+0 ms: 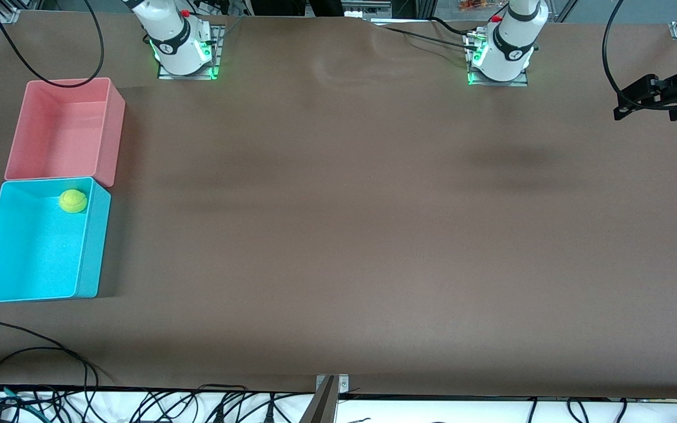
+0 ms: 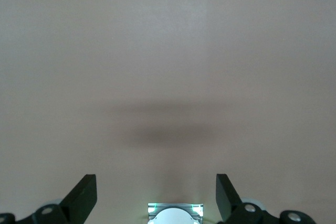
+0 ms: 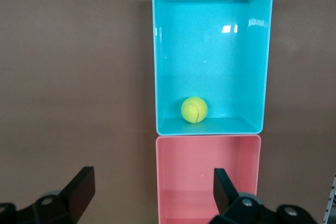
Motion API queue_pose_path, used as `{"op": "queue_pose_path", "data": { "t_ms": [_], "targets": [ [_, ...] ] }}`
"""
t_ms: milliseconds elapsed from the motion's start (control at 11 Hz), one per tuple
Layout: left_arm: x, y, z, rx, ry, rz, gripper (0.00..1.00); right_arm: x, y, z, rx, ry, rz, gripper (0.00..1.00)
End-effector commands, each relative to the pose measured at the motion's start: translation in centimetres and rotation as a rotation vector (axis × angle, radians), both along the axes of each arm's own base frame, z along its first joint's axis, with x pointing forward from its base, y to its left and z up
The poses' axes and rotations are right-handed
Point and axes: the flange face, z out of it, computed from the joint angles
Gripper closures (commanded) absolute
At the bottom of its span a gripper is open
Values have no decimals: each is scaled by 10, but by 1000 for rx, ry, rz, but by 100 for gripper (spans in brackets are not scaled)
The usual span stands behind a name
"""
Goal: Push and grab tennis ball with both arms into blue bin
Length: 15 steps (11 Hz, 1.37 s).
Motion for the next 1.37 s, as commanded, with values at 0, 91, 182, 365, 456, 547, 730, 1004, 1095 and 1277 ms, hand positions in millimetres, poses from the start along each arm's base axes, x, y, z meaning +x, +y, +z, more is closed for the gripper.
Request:
{"op": "queue_pose_path", "data": {
  "t_ms": [0,91,182,365,456,547,730,1004,1095,1277],
  "targets": [
    [-2,1,6,9,2,2,0,-18,29,31,19,-13,-14,0],
    [-2,1,6,9,2,2,0,-22,41,31,10,-16,-29,0],
    [-2,1,6,9,2,2,0,-22,53,28,7,-23,-31,0],
    [-2,1,6,9,2,2,0,-24,63,18,8,-38,-33,0],
    [-2,1,6,9,2,2,0,-29,70,10,9,-57,-24,0],
    [-2,1,7,9,0,2,0,-31,77,5,8,-68,-55,0],
    [-2,3,6,9,2,5,0,-28,92,4,8,-78,-77,0],
    [-2,1,6,8,2,2,0,-31,87,9,15,-92,-87,0],
    [-2,1,6,8,2,2,0,-31,90,8,16,-92,-81,0],
    [-2,1,6,8,3,2,0,-30,97,11,14,-85,-68,0]
  ]
}}
